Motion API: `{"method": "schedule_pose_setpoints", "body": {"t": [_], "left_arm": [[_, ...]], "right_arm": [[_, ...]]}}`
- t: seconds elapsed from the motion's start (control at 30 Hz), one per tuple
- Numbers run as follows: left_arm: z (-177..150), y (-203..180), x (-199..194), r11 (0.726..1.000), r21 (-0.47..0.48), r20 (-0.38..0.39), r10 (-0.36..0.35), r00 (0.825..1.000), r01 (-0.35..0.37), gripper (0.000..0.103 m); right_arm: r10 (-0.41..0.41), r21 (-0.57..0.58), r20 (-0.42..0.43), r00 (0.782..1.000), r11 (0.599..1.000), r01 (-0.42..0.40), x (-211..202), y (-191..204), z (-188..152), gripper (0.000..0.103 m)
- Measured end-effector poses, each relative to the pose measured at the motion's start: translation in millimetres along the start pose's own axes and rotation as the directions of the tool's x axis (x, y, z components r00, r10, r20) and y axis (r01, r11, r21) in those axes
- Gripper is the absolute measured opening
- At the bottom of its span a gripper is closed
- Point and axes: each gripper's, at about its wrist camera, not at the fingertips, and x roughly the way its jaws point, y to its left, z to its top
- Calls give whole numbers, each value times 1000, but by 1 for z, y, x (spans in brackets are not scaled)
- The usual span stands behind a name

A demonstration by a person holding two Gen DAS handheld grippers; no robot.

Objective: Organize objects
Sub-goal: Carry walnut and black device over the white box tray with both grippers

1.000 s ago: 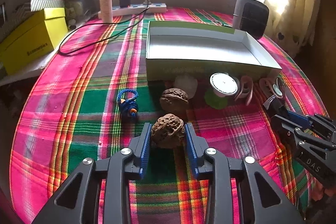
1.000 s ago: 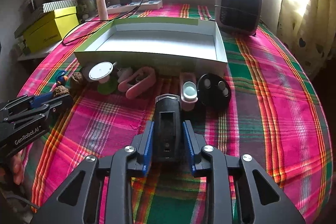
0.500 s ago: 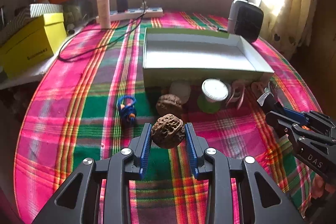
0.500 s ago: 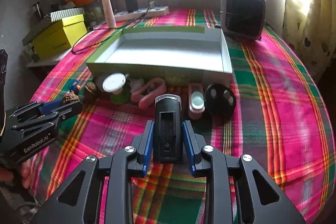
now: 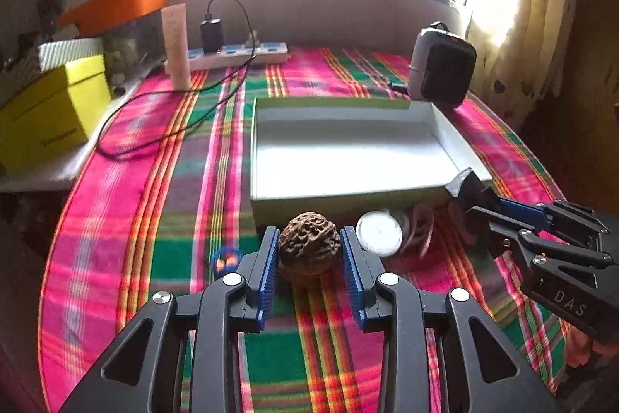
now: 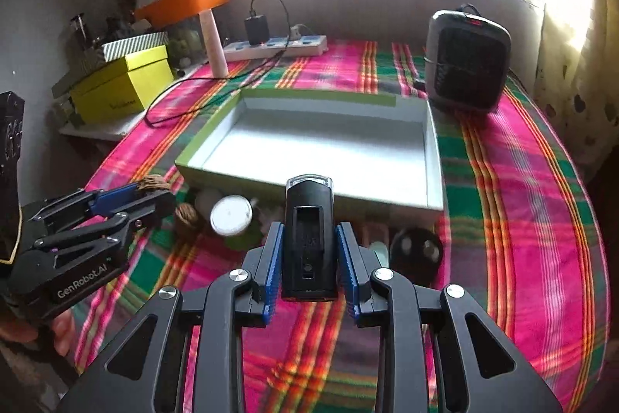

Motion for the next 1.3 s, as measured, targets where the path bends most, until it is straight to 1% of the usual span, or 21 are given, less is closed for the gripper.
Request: {"method": "schedule_pose_setpoints", "body": {"t": [0.23, 0.3, 0.37, 0.47, 0.53, 0.77, 0.87, 0.93, 1.0, 1.3], "left_arm": [[26, 7, 17, 1000, -16, 6, 14, 1000, -14, 29], [33, 11, 23, 1000, -21, 4, 3, 1000, -3, 29], [41, 14, 30, 999, -30, 0, 14, 1000, -14, 30], [51, 18, 40, 999, -35, -6, 11, 1000, -11, 29], [57, 19, 49, 999, -35, -15, -5, 1000, 5, 30], [75, 22, 81, 1000, -30, -46, 4, 999, -6, 29], [82, 21, 92, 1000, -18, -54, 14, 998, -15, 30], [86, 20, 99, 1000, -10, -62, 3, 998, -4, 30], [90, 19, 107, 1000, 6, -72, 14, 997, -13, 30], [96, 19, 131, 1000, 19, -96, 24, 995, -22, 30]], "right_arm": [[11, 6, -17, 1000, 1000, -11, 23, -1, 27, 29], [9, 7, -24, 1000, 1000, -9, 30, -2, 33, 29], [9, 7, -28, 1000, 1000, -9, 38, -2, 39, 29], [4, 7, -36, 999, 1000, -4, 50, -2, 50, 29], [1, 6, -43, 999, 1000, -1, 58, -3, 55, 29], [-11, 15, -73, 997, 1000, 12, 86, -8, 69, 29], [-16, 18, -85, 996, 1000, 17, 96, -11, 74, 29], [-18, 24, -94, 995, 999, 21, 103, -14, 77, 29], [-23, 32, -102, 995, 999, 26, 109, -16, 79, 29], [-35, 28, -114, 993, 999, 38, 122, -18, 83, 29]]}}
